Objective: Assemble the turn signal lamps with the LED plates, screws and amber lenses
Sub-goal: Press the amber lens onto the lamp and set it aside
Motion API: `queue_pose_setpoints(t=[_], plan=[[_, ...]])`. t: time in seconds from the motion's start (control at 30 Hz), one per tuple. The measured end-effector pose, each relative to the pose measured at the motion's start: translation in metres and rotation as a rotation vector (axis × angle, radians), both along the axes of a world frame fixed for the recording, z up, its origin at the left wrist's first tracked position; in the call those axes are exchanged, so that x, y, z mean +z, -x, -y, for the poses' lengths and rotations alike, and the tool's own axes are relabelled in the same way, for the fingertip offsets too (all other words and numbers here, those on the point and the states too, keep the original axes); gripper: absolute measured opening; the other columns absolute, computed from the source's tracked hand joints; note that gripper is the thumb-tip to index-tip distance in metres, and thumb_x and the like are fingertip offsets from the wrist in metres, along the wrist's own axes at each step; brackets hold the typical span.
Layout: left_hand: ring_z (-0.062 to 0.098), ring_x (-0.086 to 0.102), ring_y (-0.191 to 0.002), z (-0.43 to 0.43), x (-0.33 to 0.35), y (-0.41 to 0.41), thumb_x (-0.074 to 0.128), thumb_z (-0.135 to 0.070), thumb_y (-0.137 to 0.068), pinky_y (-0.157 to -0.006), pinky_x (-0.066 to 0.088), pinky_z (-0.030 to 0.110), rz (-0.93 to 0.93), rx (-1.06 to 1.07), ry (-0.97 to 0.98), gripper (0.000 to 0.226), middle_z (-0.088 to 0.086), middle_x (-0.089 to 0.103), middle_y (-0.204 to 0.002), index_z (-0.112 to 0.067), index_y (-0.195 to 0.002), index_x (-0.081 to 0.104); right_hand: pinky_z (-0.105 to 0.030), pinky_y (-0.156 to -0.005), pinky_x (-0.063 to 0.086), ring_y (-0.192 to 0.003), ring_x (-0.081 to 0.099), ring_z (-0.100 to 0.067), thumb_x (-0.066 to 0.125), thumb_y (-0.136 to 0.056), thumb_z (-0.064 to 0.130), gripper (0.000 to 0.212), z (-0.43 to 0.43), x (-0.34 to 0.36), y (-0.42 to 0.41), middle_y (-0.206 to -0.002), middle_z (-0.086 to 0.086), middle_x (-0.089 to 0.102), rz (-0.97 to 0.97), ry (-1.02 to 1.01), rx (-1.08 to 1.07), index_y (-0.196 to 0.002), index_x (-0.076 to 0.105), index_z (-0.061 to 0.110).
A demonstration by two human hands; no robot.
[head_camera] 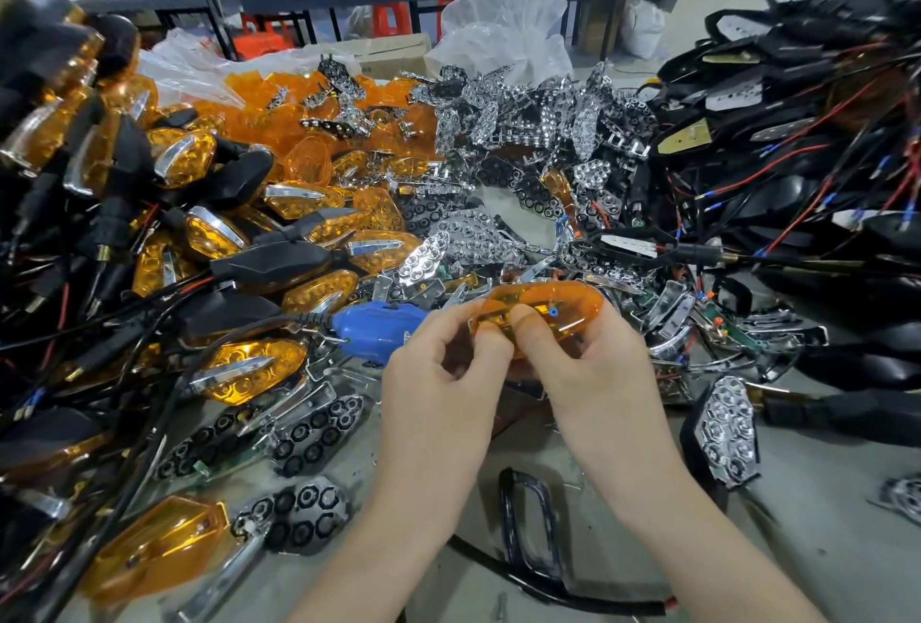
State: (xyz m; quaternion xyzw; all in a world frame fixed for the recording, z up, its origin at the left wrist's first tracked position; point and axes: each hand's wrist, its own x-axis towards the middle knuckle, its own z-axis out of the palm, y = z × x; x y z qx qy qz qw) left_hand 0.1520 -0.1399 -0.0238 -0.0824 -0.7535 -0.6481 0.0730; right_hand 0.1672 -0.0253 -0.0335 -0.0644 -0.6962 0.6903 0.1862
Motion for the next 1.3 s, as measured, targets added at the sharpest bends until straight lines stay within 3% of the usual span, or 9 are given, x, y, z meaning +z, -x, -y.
queue_pose_setpoints(t=[0.23, 0.67, 0.73, 0.87, 0.93, 1.03, 1.1, 1.17, 1.3], plan=[[-0.002, 0.069, -0.076, 0.002, 0.003, -0.001, 0.057, -0.021, -0.096, -0.062, 0.045, 0.005, -0.037, -0.028, 0.028, 0.017, -0.018, 0.073, -0.083, -0.029, -0.099, 0.072, -0.042, -0.084, 0.063, -0.089, 0.075, -0.014, 0.069, -0.097, 0.019, 0.008, -0.002, 0.002, 0.003, -0.097, 0.005, 0.078, -0.010, -0.010, 0.023, -0.104, 0.073, 0.020], [0.004, 0.068, -0.079, 0.011, -0.002, 0.003, 0.059, -0.032, -0.097, -0.067, 0.048, 0.012, -0.148, -0.103, 0.115, 0.011, -0.015, 0.071, -0.086, -0.037, -0.102, 0.067, -0.058, -0.085, 0.057, -0.089, 0.072, -0.021, 0.070, -0.091, 0.030, 0.009, -0.012, 0.005, 0.007, -0.091, 0.004, 0.077, -0.012, -0.076, 0.048, -0.096, 0.072, 0.023], [0.010, 0.070, -0.082, 0.013, 0.000, 0.003, 0.058, -0.039, -0.094, -0.071, 0.054, 0.018, -0.053, -0.236, -0.024, 0.018, -0.007, 0.073, -0.088, -0.033, -0.106, 0.069, -0.053, -0.082, 0.059, -0.087, 0.073, -0.021, 0.069, -0.098, 0.020, 0.005, -0.020, 0.009, 0.008, -0.092, 0.000, 0.076, 0.017, -0.117, 0.110, -0.100, 0.070, 0.016], [0.026, 0.072, -0.086, 0.016, 0.006, 0.006, 0.067, -0.040, -0.087, -0.072, 0.058, 0.031, 0.188, -0.424, -0.304, 0.023, 0.010, 0.074, -0.098, -0.022, -0.099, 0.074, -0.014, -0.062, 0.047, -0.068, 0.063, 0.003, 0.067, -0.098, 0.014, 0.002, -0.038, 0.025, 0.004, -0.079, 0.015, 0.072, -0.002, -0.276, 0.208, -0.099, 0.069, 0.013], [0.028, 0.071, -0.081, 0.013, 0.007, 0.006, 0.070, -0.033, -0.079, -0.070, 0.059, 0.031, 0.313, -0.487, -0.418, 0.025, 0.016, 0.074, -0.096, -0.016, -0.097, 0.075, -0.017, -0.065, 0.047, -0.070, 0.061, 0.002, 0.067, -0.099, 0.016, 0.002, -0.047, 0.031, -0.002, -0.076, 0.021, 0.068, 0.005, -0.367, 0.237, -0.101, 0.067, 0.016], [0.025, 0.071, -0.073, 0.004, 0.006, 0.002, 0.072, -0.017, -0.084, -0.066, 0.059, 0.029, 0.384, -0.530, -0.488, 0.024, 0.015, 0.073, -0.086, -0.003, -0.102, 0.063, -0.035, -0.089, 0.055, -0.091, 0.067, -0.010, 0.067, -0.099, 0.020, 0.024, -0.059, 0.039, -0.018, -0.096, 0.015, 0.069, 0.072, -0.446, 0.312, -0.118, 0.058, 0.031], [0.022, 0.071, -0.073, -0.001, 0.006, -0.003, 0.063, -0.019, -0.084, -0.067, 0.060, 0.028, 0.378, -0.541, -0.509, 0.028, 0.015, 0.073, -0.085, 0.001, -0.103, 0.059, -0.028, -0.094, 0.054, -0.097, 0.069, -0.005, 0.067, -0.100, 0.022, 0.045, -0.071, 0.043, -0.032, -0.114, 0.015, 0.066, 0.160, -0.455, 0.397, -0.131, 0.043, 0.045], [0.022, 0.072, -0.075, -0.004, 0.009, -0.007, 0.058, -0.022, -0.080, -0.067, 0.060, 0.028, 0.395, -0.522, -0.528, 0.036, 0.017, 0.074, -0.093, 0.003, -0.106, 0.060, -0.013, -0.078, 0.051, -0.091, 0.067, 0.000, 0.062, -0.101, 0.025, 0.043, -0.087, 0.045, -0.050, -0.119, 0.021, 0.061, 0.187, -0.485, 0.296, -0.128, 0.043, 0.052], [0.022, 0.072, -0.073, -0.007, 0.011, -0.007, 0.059, -0.020, -0.080, -0.067, 0.061, 0.028, 0.426, -0.448, -0.555, 0.050, 0.021, 0.074, -0.100, 0.012, -0.118, 0.055, -0.006, -0.059, 0.043, -0.076, 0.064, 0.004, 0.056, -0.102, 0.035, 0.010, -0.113, 0.031, -0.087, -0.094, 0.018, 0.066, 0.303, -0.481, -0.179, -0.107, 0.061, 0.041]])
